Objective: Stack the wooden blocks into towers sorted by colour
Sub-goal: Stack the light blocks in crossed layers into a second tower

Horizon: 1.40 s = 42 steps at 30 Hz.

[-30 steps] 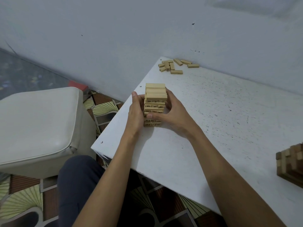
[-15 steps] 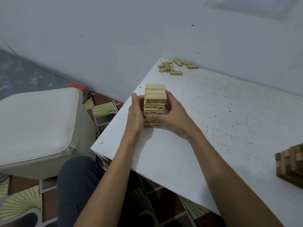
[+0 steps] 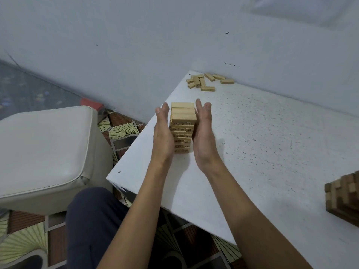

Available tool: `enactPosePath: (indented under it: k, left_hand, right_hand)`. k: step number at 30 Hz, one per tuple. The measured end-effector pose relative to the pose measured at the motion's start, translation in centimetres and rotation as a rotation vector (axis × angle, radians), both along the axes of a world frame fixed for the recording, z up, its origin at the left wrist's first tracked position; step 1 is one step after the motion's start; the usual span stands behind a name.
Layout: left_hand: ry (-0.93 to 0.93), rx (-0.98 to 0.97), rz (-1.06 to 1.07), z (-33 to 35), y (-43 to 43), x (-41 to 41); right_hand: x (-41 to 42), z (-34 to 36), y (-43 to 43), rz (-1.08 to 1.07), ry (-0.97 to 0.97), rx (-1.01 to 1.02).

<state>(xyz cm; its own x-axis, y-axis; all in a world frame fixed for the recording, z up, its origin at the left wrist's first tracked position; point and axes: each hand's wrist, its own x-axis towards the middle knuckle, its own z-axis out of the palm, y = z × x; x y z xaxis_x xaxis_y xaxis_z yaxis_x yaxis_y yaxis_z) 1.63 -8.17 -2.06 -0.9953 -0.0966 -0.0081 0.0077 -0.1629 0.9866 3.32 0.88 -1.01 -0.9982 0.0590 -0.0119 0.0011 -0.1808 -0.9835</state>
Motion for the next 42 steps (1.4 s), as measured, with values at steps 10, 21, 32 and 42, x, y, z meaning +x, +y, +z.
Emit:
enactPosePath:
  k: [10, 21, 32, 42]
  left_hand:
    - [-0.043, -0.108, -0.062, -0.4, 0.0, 0.6]
    - [-0.064, -0.126, -0.055, -0.3, 0.0, 0.7]
    - [-0.027, -0.107, -0.108, -1.7, -1.1, -0.2]
    - [-0.035, -0.187, -0.149, -0.1, -4.2, -5.4]
  right_hand:
    - [-0.2, -0.7, -0.8, 0.002, -0.076, -0.042]
    - [0.0, -1.0, -1.2, 0.011, -0.083, -0.045]
    - [-0.2, -1.6, 0.0, -0.005, -0.096, -0.043]
    - [-4.4, 0.8, 5.7, -0.159, -0.115, 0.148]
